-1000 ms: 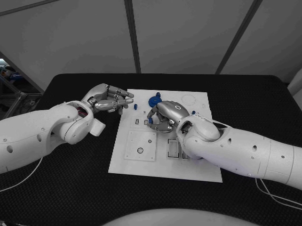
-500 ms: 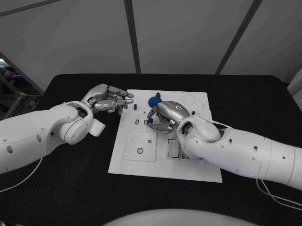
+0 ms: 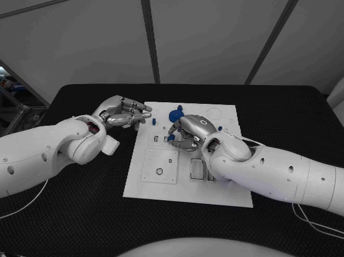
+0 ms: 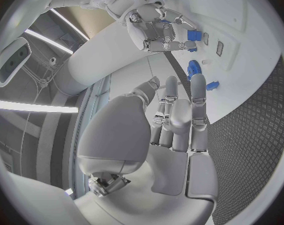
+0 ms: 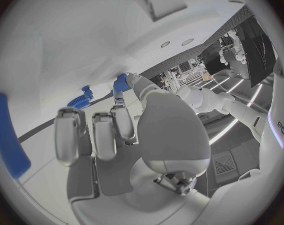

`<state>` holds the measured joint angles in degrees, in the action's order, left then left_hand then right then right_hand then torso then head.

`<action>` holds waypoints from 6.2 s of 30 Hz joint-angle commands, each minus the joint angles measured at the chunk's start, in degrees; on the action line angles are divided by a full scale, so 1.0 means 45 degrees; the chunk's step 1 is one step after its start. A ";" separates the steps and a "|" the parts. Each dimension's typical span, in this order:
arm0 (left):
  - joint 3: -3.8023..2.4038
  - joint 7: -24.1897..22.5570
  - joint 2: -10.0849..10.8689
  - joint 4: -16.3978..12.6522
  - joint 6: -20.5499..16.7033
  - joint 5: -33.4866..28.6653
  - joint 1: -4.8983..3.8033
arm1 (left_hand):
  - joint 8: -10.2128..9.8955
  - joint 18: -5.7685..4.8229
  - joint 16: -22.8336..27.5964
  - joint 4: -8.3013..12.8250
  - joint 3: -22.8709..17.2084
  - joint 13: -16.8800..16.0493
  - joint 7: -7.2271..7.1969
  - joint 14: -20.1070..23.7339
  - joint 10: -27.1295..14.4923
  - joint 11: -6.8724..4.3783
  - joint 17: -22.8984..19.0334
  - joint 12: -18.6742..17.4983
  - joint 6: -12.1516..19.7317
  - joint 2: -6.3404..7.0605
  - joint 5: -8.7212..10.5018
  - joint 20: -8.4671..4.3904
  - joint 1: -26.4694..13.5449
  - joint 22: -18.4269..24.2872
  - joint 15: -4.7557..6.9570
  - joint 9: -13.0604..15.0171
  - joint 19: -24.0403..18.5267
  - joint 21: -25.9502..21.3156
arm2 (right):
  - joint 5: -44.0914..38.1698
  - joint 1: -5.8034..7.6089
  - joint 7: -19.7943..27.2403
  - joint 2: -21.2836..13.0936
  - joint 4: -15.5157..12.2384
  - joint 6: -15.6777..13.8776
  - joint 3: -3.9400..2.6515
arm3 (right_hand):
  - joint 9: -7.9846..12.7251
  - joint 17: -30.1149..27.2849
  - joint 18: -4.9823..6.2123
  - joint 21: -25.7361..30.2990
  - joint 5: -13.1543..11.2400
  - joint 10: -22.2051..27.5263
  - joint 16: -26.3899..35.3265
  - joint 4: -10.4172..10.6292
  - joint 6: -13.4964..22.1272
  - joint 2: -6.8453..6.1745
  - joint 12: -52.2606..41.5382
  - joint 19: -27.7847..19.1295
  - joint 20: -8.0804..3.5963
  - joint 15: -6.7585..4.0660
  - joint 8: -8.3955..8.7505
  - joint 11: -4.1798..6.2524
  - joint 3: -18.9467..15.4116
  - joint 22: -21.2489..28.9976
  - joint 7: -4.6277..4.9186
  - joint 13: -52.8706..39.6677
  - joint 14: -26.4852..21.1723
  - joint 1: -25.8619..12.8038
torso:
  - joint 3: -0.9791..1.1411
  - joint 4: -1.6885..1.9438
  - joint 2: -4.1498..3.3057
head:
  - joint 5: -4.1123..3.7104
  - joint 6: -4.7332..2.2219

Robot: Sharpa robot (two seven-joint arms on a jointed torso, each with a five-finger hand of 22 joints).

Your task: Assemble the parts on the task board

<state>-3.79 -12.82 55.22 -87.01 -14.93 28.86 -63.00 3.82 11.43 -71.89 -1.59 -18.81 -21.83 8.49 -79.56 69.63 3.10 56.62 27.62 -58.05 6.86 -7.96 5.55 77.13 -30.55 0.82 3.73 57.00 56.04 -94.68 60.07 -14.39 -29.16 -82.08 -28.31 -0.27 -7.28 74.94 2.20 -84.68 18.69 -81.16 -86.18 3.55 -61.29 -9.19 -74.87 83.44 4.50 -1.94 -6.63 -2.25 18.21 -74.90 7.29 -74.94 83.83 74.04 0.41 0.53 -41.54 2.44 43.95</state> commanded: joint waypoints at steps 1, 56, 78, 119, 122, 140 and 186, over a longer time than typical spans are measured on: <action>-0.0011 -0.0048 -0.0013 -0.0007 0.0122 -0.0036 -0.0014 | -0.0035 -0.0214 -0.0067 -0.0031 -0.0072 0.0012 0.0009 -0.0052 -0.0080 0.0037 0.0012 -0.0083 -0.0040 0.0040 0.0029 0.0039 -0.0055 -0.0014 -0.0057 0.0003 -0.0078 0.0055 | -0.0076 0.0016 0.0010 0.0024 0.0004 0.0240 -0.0005 | 0.0004 0.2008 0.0045 0.0041 -0.0049 0.0102 0.0023 -0.0008 0.0045 -0.0065 0.0049 -0.0067 0.0026 0.0049 0.0031 -0.0001 -0.0038 -0.1254 -0.0034 -0.0302 0.1054 0.0037 | -0.0003 0.0010 -0.0005 | -0.0003 0.0004; -0.0007 0.0046 -0.0063 0.0044 0.0228 -0.0036 0.0014 | -0.0026 -0.0213 -0.0069 -0.0024 -0.0116 0.0033 0.0011 -0.0048 -0.0087 0.0040 0.0000 -0.0101 -0.0067 0.0055 0.0032 0.0046 -0.0078 -0.0022 -0.0062 0.0006 -0.0082 0.0062 | -0.0351 0.0015 -0.0586 -0.0269 -0.0313 0.0869 -0.0006 | 0.0262 0.2001 0.0049 0.0060 -0.0618 0.0276 0.0035 0.0525 0.0747 -0.0171 0.0208 -0.0059 0.0253 0.0257 0.0265 -0.0222 -0.1016 -0.1266 0.0186 -0.0131 0.1048 -0.0008 | -0.0001 0.0009 0.0004 | 0.0011 0.0023; -0.0007 0.0063 -0.0105 0.0072 0.0246 -0.0036 0.0019 | -0.0026 -0.0213 -0.0069 -0.0024 -0.0116 0.0033 0.0011 -0.0048 -0.0087 0.0040 0.0000 -0.0101 -0.0067 0.0055 0.0032 0.0046 -0.0078 -0.0022 -0.0062 0.0006 -0.0082 0.0062 | -0.0034 0.0018 -0.0774 -0.0075 -0.0019 0.1399 -0.0006 | 0.0242 0.2089 0.0022 -0.0006 -0.0506 0.0152 -0.0023 0.0789 0.0273 0.0214 0.0043 0.0024 0.0165 0.0155 0.0065 -0.0096 -0.0971 -0.1381 0.0045 -0.0256 0.1072 -0.0002 | 0.0000 0.0008 0.0002 | 0.0008 0.0064; 0.0000 0.0003 -0.0131 -0.0706 0.1018 0.2891 0.0321 | 0.0100 -0.0198 -0.0174 0.0064 -0.0448 0.0084 -0.0073 -0.0078 0.0017 -0.0026 0.0100 -0.0070 -0.0584 0.0040 0.0034 0.0037 -0.0147 -0.0077 -0.0021 0.0040 -0.0110 0.0116 | -0.0213 0.0027 -0.0739 -0.0777 -0.1279 -0.0120 -0.0032 | 0.0007 0.2136 -0.0052 -0.0179 -0.0584 0.0020 -0.0048 0.0116 -0.0727 0.0840 0.0026 0.0233 -0.0170 -0.0182 -0.0526 0.0284 0.0170 -0.1679 -0.0374 -0.0293 0.1086 0.0799 | -0.0011 -0.0008 0.0002 | -0.0053 -0.0033; 0.0000 0.0005 -0.0171 -0.0748 0.1098 0.3419 0.0352 | 0.0042 -0.0194 -0.0333 0.0090 -0.0519 0.0046 -0.0114 -0.0178 0.0137 -0.0064 0.0347 0.0029 -0.0562 0.0032 0.0039 0.0015 -0.0161 -0.0100 0.0011 0.0017 -0.0090 0.0150 | -0.0191 0.0030 -0.0758 -0.0806 -0.1314 -0.0049 -0.0033 | 0.0005 0.2126 -0.0050 -0.0173 -0.0559 0.0028 -0.0041 0.0116 -0.0721 0.0811 0.0047 0.0226 -0.0172 -0.0183 -0.0526 0.0285 0.0166 -0.1670 -0.0372 -0.0277 0.1083 0.0772 | -0.0005 0.0005 0.0004 | -0.0065 -0.0037; -0.0001 0.0145 -0.0423 -0.0753 0.1510 0.4951 0.0539 | 0.0027 -0.0197 -0.0912 0.0181 -0.0776 -0.0171 -0.0214 -0.0525 0.0340 -0.0168 0.1182 0.0448 -0.0762 -0.0005 0.0044 -0.0080 -0.0255 -0.0235 0.0105 0.0026 0.0026 0.0351 | -0.0194 0.0031 -0.0894 -0.0888 -0.1413 -0.0093 -0.0041 | 0.0000 0.2115 -0.0057 -0.0190 -0.0519 0.0024 -0.0032 0.0136 -0.0719 0.0770 0.0052 0.0247 -0.0175 -0.0184 -0.0528 0.0282 0.0157 -0.1699 -0.0371 -0.0274 0.1080 0.0701 | 0.0007 0.0007 -0.0003 | -0.0055 -0.0005; -0.0002 0.0678 -0.0789 -0.0334 0.1531 0.5170 0.0580 | -0.0017 -0.0206 -0.0926 0.0291 -0.1037 -0.0210 -0.0179 -0.0506 0.0238 -0.0144 0.1144 0.0508 -0.0773 -0.0086 0.0035 -0.0092 -0.0179 -0.0291 0.0097 0.0009 0.0023 0.0416 | -0.0446 0.0029 -0.0842 -0.1166 -0.2138 -0.0775 -0.0078 | -0.0014 0.2119 -0.0081 -0.0245 -0.0459 -0.0008 -0.0035 0.0154 -0.0754 0.0733 0.0027 0.0315 -0.0179 -0.0191 -0.0552 0.0298 0.0155 -0.1792 -0.0393 -0.0297 0.1082 0.0631 | 0.0006 0.0007 0.0003 | -0.0079 0.0018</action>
<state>-3.79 -10.41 51.76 -88.55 -8.42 51.77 -60.37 3.96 11.43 -75.88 -0.33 -23.10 -22.69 7.67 -81.70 70.87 2.45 61.84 29.69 -61.33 6.93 -7.96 5.54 76.60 -31.78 1.33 3.80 57.01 57.69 -96.19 60.08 -18.71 -34.39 -91.42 -30.29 -0.54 -6.56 74.91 2.20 -85.56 16.28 -81.17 -86.18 4.08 -63.59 -6.50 -74.98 83.85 4.07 -2.57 -8.83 -1.42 18.83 -74.91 6.11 -74.93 84.05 76.88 0.41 0.54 -41.54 2.05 44.03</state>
